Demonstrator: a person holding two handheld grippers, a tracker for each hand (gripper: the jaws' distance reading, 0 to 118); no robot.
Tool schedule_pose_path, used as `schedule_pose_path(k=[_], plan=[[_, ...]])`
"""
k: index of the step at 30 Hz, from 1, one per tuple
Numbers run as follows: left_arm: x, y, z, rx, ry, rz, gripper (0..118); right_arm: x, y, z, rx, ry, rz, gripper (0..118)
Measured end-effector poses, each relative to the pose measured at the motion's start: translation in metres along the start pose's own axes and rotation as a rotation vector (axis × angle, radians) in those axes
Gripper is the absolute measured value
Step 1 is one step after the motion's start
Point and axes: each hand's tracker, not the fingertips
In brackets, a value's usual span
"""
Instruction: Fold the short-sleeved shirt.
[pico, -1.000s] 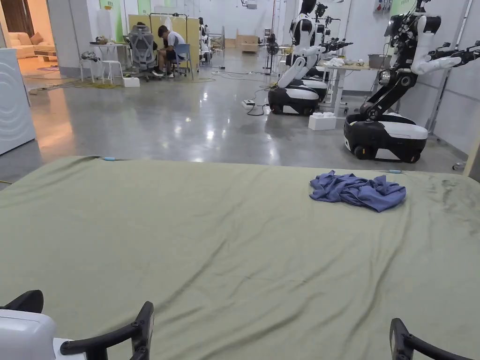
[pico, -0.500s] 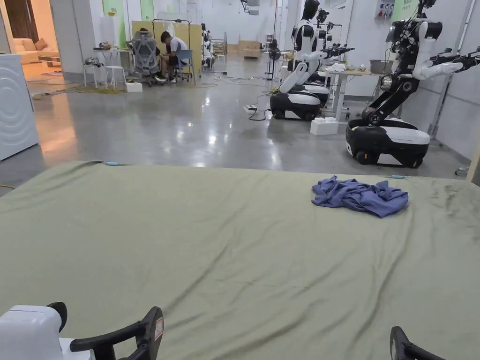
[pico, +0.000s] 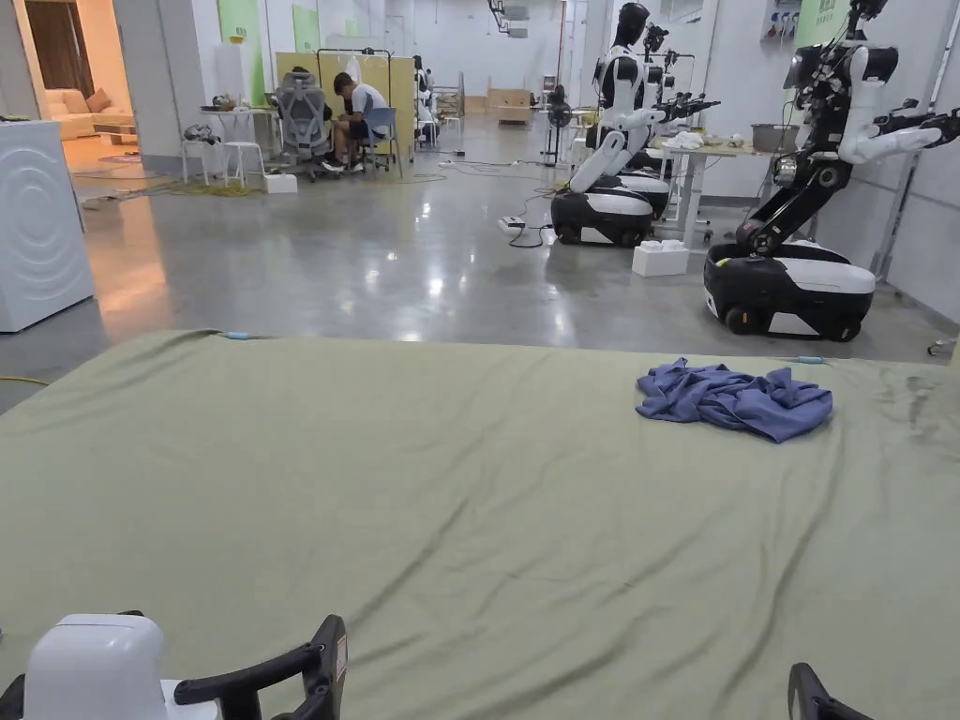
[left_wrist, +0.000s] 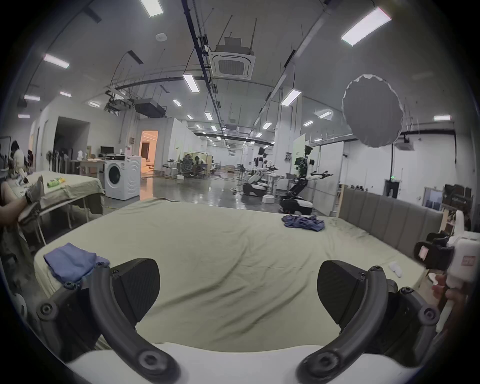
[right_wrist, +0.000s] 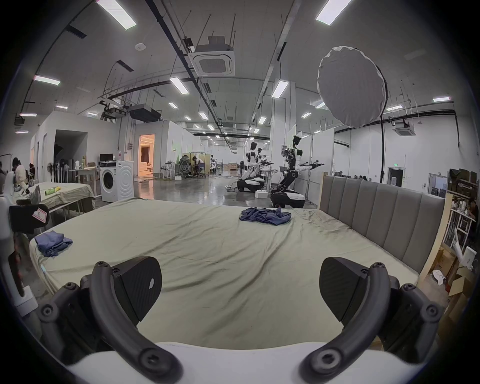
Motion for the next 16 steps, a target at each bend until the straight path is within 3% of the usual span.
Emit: schedule_pose_path(k=[3,7,16], plan=[[0.001,0.003,-0.004,-0.036,0.010,0.020,118,0.000,0.000,0.001,0.006,0.006,-0.010,118],[-0.003,0.000,-0.006,-0.050,-0.079,0.116,118,-0.001,0.002,0.000,0.008,0.011,-0.009,118],[0.000,-0.002,-0.012,-0.086,-0.092,0.075,118,-0.003,0.006,0.001,0.021,0.019,-0.003,118]])
